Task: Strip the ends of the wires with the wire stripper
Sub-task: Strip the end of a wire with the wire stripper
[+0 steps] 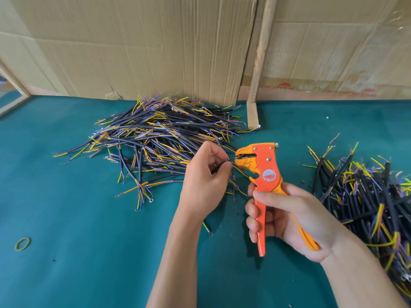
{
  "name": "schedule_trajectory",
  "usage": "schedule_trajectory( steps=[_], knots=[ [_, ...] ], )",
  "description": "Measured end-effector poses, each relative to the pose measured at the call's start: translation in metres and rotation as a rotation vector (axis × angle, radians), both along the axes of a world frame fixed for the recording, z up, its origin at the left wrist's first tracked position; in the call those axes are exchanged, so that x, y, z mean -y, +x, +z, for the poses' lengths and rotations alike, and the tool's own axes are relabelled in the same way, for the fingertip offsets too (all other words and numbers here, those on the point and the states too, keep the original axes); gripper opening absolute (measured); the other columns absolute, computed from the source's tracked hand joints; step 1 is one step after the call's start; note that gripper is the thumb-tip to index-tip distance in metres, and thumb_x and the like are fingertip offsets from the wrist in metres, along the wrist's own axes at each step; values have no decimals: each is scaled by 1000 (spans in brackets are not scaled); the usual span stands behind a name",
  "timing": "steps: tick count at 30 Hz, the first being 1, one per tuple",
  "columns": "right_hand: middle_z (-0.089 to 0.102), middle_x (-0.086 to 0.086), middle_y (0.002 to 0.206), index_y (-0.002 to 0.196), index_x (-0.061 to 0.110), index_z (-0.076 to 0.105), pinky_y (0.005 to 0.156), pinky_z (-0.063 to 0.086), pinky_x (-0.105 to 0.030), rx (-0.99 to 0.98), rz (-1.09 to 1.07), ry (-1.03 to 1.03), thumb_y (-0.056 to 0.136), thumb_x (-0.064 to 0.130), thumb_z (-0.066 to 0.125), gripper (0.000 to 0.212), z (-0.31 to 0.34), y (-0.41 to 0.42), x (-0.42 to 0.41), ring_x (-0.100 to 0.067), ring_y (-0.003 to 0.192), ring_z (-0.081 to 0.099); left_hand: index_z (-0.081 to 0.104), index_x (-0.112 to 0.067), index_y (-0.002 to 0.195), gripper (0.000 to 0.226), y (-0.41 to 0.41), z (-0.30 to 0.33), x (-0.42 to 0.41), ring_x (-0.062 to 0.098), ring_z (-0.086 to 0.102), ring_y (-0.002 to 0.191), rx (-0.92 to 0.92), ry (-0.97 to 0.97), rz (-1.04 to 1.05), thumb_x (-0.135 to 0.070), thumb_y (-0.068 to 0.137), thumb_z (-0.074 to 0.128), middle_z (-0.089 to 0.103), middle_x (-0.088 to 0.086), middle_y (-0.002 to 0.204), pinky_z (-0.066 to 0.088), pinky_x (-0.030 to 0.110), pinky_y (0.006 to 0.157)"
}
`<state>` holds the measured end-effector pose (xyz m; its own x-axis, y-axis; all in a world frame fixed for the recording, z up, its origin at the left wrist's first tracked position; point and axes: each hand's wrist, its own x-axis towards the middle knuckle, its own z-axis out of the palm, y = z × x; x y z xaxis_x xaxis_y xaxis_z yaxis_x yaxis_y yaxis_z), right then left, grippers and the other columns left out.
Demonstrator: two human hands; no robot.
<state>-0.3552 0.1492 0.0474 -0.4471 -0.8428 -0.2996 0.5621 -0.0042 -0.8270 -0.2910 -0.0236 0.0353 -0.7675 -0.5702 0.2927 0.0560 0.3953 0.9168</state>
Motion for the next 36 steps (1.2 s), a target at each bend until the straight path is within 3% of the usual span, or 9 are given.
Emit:
schedule_trajectory(
  steps=[3,13,19,23,29,33,36],
  knots=[
    [56,-21,77,101,8,59,56,54,-45,-13,-18,31,81,18,77,29,1,1,1,-35,60,55,56,-11,91,15,0,0,0,13,61,63,3,-8,-10,3,92,61,64,-3,66,46,21,63],
    [53,-19,72,97,8,56,51,50,-41,-22,-30,29,82,23,76,30,2,4,3,-32,54,51,56,-10,89,15,1,1,0,22,61,65,0,-25,-19,4,91,61,65,3,67,50,36,66],
    [52,-18,70,94,9,55,50,49,-39,-20,-30,35,82,22,77,28,1,4,2,-31,53,49,56,-9,89,14,0,1,0,20,60,65,5,-29,-24,4,91,61,65,4,68,48,30,65],
    [40,-8,60,93,14,49,41,35,-28,-20,-105,50,80,28,78,35,0,6,7,-20,42,35,50,-11,95,17,0,-1,-1,25,62,69,27,-6,-36,3,93,60,68,7,70,48,31,67],
    [35,-3,55,79,14,46,37,31,-22,-24,-135,49,81,32,78,37,0,10,12,-15,36,29,44,-9,101,19,2,-1,1,6,59,61,10,60,-66,6,95,54,69,0,68,41,11,61],
    [46,-9,60,85,11,51,41,40,-28,15,-112,-3,85,29,76,31,-1,10,13,-21,41,41,52,-10,98,15,0,-2,1,5,62,62,11,73,-28,2,93,59,72,-2,70,41,11,59],
    [64,-27,84,101,3,63,60,56,-46,50,-60,-42,81,23,76,30,1,5,8,-38,66,62,57,-8,94,13,1,-2,2,9,67,65,-13,95,-1,4,92,62,73,2,70,44,13,62]
  ],
)
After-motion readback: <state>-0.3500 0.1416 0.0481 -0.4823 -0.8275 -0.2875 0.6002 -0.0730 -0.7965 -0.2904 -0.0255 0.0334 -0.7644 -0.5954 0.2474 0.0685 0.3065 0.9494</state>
